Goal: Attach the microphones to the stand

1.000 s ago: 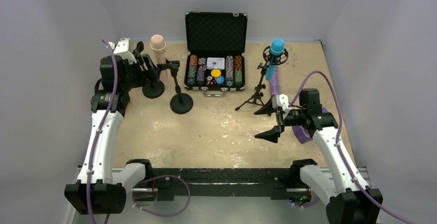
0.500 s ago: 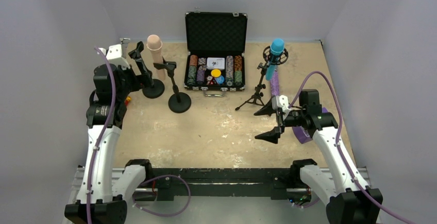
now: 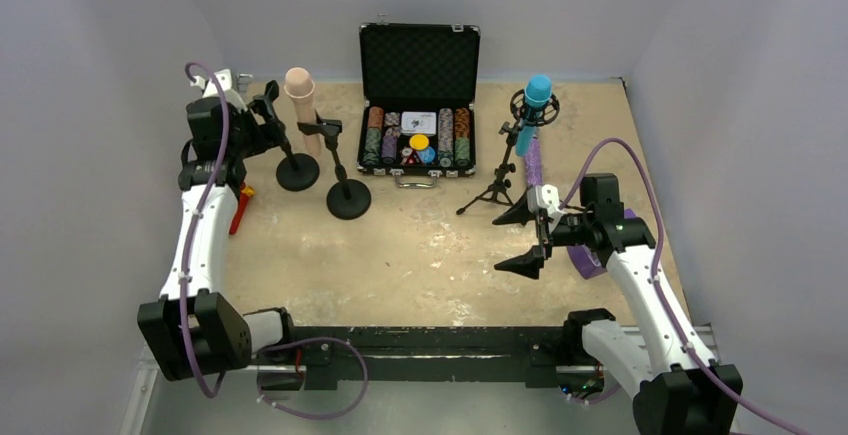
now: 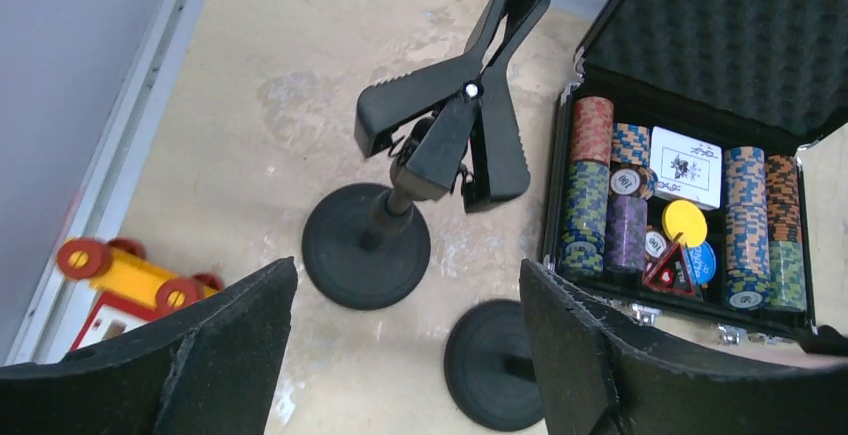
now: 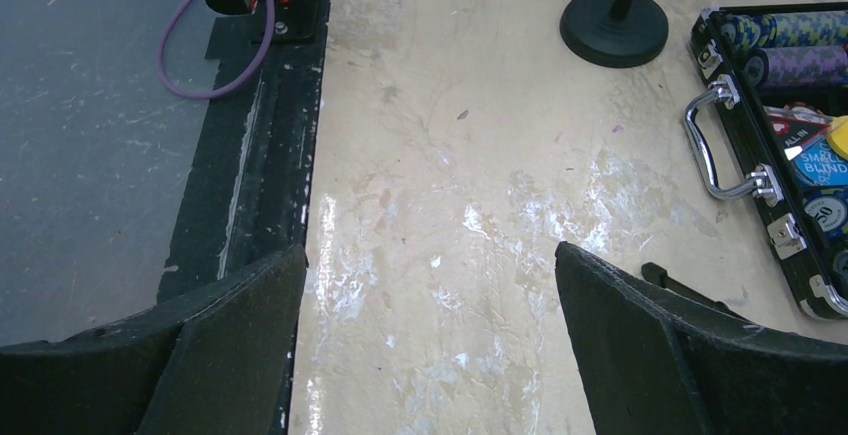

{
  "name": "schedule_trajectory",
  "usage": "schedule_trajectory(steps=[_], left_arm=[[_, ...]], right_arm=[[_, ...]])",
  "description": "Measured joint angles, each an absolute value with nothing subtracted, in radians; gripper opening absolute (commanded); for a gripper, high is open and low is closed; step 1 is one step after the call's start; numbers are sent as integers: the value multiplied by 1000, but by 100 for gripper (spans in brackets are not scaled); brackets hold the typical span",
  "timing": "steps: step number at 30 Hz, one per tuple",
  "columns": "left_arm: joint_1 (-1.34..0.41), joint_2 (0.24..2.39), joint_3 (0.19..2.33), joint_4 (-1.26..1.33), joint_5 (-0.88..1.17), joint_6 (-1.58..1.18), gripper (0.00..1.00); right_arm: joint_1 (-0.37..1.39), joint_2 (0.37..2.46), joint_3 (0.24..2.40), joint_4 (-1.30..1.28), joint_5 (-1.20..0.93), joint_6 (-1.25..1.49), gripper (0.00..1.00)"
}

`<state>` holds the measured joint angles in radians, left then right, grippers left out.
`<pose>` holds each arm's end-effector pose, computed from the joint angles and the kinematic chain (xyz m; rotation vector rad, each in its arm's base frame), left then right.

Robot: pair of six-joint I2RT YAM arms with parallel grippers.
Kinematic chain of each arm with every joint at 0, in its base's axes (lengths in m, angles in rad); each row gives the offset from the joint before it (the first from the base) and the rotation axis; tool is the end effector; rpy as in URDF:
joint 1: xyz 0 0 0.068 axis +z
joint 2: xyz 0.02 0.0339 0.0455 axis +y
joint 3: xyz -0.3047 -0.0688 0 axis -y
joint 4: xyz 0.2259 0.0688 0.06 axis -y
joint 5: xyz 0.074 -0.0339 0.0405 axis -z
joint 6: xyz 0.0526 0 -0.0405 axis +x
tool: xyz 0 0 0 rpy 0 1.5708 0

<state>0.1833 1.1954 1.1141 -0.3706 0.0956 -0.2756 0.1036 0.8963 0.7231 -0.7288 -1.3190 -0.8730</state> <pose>0.2487 0.0410 0.3833 -0.4011 1.9838 -0.1551 0.1107 0.0627 0.3033 -1.3006 1.3921 1.0821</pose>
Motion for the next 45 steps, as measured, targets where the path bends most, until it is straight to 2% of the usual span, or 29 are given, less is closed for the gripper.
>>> schedule_trajectory(steps=[7, 19, 22, 25, 29, 38, 45], left_arm=[[184, 1283, 952, -45, 116, -251, 79], [186, 1446, 862, 315, 112, -152, 62], [186, 1470, 862, 361, 132, -135, 55], [186, 1492, 862, 402, 163, -118, 35], [186, 1511, 862, 421, 209, -99, 0], [188, 1470, 839, 390, 226, -3, 0], [190, 1128, 758, 129, 135, 32, 0]], right_arm=[[104, 896, 723, -729, -1319, -873, 99], [104, 896, 723, -729, -1319, -873, 99], [104, 896, 723, -729, -1318, -874, 99], [104, 896, 723, -729, -1318, -874, 99], [104, 896, 723, -730, -1318, -873, 99], [104, 881, 723, -731, -1308, -875, 99], [104, 884, 723, -734, -1304, -877, 99]])
